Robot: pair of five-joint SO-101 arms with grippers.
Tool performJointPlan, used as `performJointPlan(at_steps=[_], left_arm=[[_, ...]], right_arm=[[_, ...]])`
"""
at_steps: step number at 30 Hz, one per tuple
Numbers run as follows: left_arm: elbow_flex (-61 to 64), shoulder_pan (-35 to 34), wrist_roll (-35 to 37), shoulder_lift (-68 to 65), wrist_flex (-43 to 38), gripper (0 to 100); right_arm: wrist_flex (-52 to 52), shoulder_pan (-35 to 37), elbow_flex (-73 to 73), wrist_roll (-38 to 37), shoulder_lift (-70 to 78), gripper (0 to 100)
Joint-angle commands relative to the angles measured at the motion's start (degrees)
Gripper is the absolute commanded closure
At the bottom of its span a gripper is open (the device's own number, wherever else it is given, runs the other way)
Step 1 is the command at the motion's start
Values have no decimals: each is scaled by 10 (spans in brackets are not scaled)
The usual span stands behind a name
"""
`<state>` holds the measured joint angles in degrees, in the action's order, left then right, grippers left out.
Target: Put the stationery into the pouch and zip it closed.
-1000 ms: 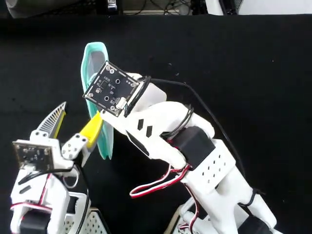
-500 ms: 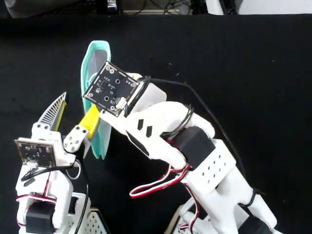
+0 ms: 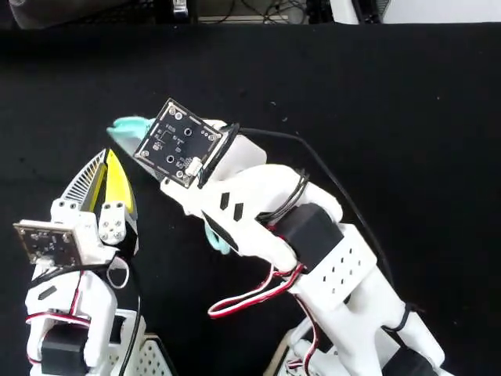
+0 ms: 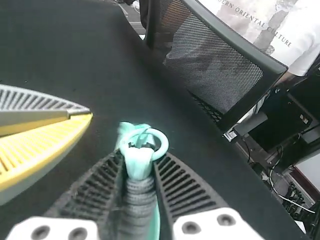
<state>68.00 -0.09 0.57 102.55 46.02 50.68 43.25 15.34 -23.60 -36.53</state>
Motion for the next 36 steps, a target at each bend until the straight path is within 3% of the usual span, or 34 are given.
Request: performJointPlan(at_steps=[1, 5, 10, 17, 26, 31, 36], left_arm=[[-14, -2, 3, -1, 15, 971], [-14, -5, 3, -1, 14, 953], [-70, -7, -21, -1, 95, 724], [-191, -2, -147, -6, 238, 750], [-188, -1, -156, -7, 237, 749], [-189, 75, -152, -25, 250, 749], [-197, 87, -150, -56, 254, 749]], right_arm=[[-11, 4, -1, -1, -6, 986], [-11, 4, 1, -2, -6, 986], [-8, 4, 0, -5, -6, 986], [21, 5, 0, -5, -12, 986], [88, 4, 3, -6, -102, 986], [87, 4, 3, -6, -106, 986], [86, 4, 3, -6, -84, 986]])
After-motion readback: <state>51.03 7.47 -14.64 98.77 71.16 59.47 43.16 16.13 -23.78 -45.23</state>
